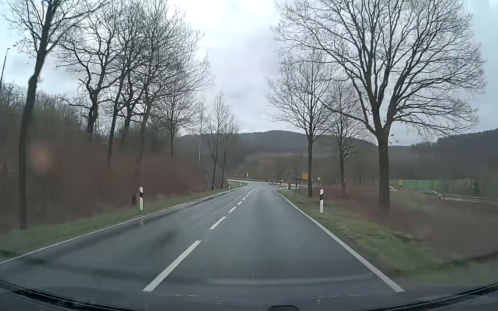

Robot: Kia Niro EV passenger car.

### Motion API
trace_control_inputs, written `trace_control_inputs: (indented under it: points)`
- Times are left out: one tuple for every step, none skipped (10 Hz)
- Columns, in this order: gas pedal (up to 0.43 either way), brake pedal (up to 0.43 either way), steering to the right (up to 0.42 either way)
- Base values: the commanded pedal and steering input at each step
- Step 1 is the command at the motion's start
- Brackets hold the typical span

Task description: Follow the waypoints while adhering to traffic rules and regulations

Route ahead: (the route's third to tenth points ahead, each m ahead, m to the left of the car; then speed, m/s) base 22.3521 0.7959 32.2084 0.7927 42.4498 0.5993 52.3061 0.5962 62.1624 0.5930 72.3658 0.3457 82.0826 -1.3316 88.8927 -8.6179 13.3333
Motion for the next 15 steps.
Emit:
trace_control_inputs:
  points:
    - [0.087,0.000,-0.002]
    - [0.087,0.000,-0.002]
    - [0.087,0.000,-0.002]
    - [0.087,0.000,-0.002]
    - [0.087,0.000,-0.002]
    - [0.087,0.000,-0.002]
    - [0.087,0.000,-0.002]
    - [0.087,0.000,-0.002]
    - [0.087,0.000,-0.002]
    - [0.079,0.000,-0.002]
    - [0.079,0.000,-0.002]
    - [0.008,0.000,-0.002]
    - [0.008,0.000,-0.001]
    - [0.008,0.000,0.007]
    - [0.008,0.000,0.012]
